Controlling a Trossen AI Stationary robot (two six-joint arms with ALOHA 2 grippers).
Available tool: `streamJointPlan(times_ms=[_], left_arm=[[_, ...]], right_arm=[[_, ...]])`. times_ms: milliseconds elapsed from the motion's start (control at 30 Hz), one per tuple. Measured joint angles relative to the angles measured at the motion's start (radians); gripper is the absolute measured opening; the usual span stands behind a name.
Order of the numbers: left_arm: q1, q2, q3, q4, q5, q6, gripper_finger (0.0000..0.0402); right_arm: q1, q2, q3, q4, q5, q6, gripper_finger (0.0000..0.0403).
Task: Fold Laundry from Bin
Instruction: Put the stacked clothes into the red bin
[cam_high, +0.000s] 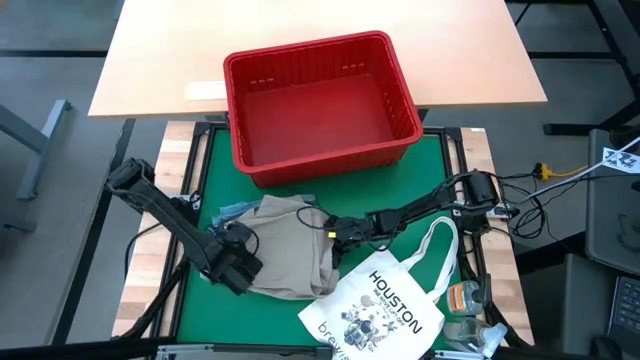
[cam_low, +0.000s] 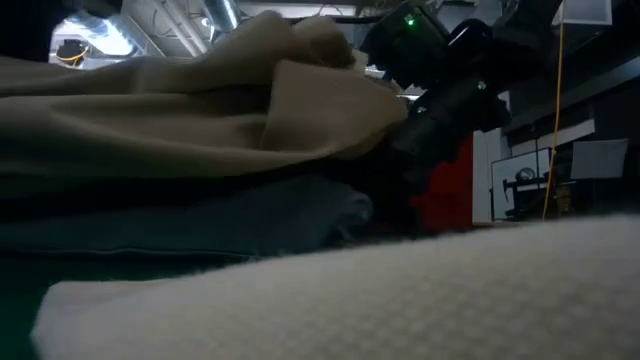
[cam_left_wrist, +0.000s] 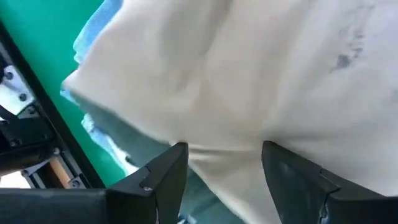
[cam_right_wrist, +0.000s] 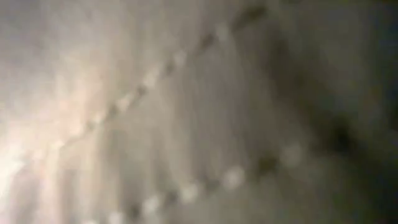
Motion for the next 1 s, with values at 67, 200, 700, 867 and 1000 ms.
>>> streamJointPlan(times_ms=[67,200,700,867,1000], left_arm=[[-0.014,-0.027,0.003,0.003,0.0,0.0,0.0199],[-0.037,-0.051,0.003,0.008,0.003,0.003,0.0199],[-0.038,-0.053,0.003,0.013,0.005,0.003,0.0199],[-0.038,-0.053,0.003,0.014,0.005,0.002,0.0199],[-0.038,-0.054,0.003,0.015,0.006,0.0,0.0199]], right_arm=[[0.0,-0.021,-0.001,-0.048,-0.018,-0.024,0.001],[-0.001,-0.09,-0.003,-0.199,-0.03,-0.063,0.0017],[-0.053,-0.304,-0.005,-0.639,0.041,-0.141,0.0019],[-0.071,-0.317,-0.006,-0.645,0.048,-0.142,0.0012],[-0.072,-0.318,-0.006,-0.646,0.038,-0.141,0.0011]])
